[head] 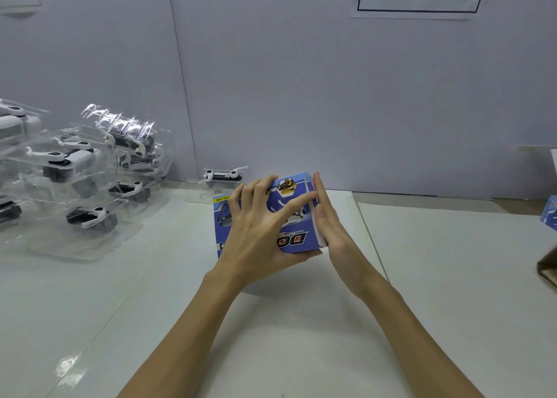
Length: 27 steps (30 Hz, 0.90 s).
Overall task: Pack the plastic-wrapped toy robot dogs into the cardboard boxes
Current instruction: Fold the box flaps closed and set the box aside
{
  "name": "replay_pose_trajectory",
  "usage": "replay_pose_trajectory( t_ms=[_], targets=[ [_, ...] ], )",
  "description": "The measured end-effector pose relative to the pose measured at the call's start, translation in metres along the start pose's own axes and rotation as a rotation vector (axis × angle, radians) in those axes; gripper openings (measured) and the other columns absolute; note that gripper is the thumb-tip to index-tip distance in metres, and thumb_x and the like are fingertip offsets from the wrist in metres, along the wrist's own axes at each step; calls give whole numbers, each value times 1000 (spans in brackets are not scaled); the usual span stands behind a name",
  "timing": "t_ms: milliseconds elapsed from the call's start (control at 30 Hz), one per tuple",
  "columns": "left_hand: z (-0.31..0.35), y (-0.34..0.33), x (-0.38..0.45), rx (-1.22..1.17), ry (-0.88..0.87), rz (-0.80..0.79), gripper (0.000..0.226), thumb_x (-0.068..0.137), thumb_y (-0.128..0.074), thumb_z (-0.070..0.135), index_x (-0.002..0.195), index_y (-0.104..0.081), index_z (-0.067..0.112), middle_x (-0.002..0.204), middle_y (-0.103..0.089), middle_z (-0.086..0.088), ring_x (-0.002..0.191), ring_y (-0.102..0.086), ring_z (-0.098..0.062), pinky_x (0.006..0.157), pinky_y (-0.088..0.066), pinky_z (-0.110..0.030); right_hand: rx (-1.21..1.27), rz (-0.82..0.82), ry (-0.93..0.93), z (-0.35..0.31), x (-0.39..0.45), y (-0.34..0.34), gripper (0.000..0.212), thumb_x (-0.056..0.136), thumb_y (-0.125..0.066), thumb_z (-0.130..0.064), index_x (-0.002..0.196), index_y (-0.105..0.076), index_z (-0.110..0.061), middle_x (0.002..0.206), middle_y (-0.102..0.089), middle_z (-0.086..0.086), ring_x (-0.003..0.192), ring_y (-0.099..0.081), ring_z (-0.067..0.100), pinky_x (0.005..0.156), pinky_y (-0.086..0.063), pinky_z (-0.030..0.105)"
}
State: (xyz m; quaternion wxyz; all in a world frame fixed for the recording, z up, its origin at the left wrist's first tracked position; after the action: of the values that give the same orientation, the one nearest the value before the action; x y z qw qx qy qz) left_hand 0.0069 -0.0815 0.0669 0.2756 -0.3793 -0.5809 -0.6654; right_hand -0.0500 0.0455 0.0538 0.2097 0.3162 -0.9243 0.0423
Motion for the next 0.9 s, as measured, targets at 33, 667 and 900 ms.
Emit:
replay_pose_trajectory(
  t_ms=[33,667,900],
  targets=[
    [-2,2,1,-18,23,2,82,81,-58,84,149,-43,41,153,-45,-18,141,-36,-33,112,-34,-63,1,11,33,-2,-1,0,60,104,-41,-36,160,-21,-44,160,-36,-15,142,-50,13,88,-59,25],
    [-12,10,2,-199,186,34,80,74,-75,70,143,-44,44,153,-41,-11,142,-37,-31,113,-31,-56,-313,33,239,-2,-8,-7,56,110,-43,-41,162,-23,-47,166,-27,-17,151,-35,10,101,-57,31],
    [-9,10,4,-230,205,36,78,71,-76,71,139,-52,41,151,-42,-8,143,-36,-30,113,-30,-57,-136,73,151,-3,-4,-4,50,111,-40,-25,161,-35,-30,161,-40,-12,148,-41,13,101,-57,33]
  ],
)
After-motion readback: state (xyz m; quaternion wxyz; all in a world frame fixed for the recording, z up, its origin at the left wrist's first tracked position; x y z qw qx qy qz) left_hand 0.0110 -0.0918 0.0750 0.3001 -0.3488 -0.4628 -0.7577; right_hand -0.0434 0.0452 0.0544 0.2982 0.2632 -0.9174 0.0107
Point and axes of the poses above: each hand's wrist, its own x-axis towards the middle knuckle, its own y-axis out of the back of the hand, z = x × y, the point moved 5 cm from there along x, towards the middle knuckle
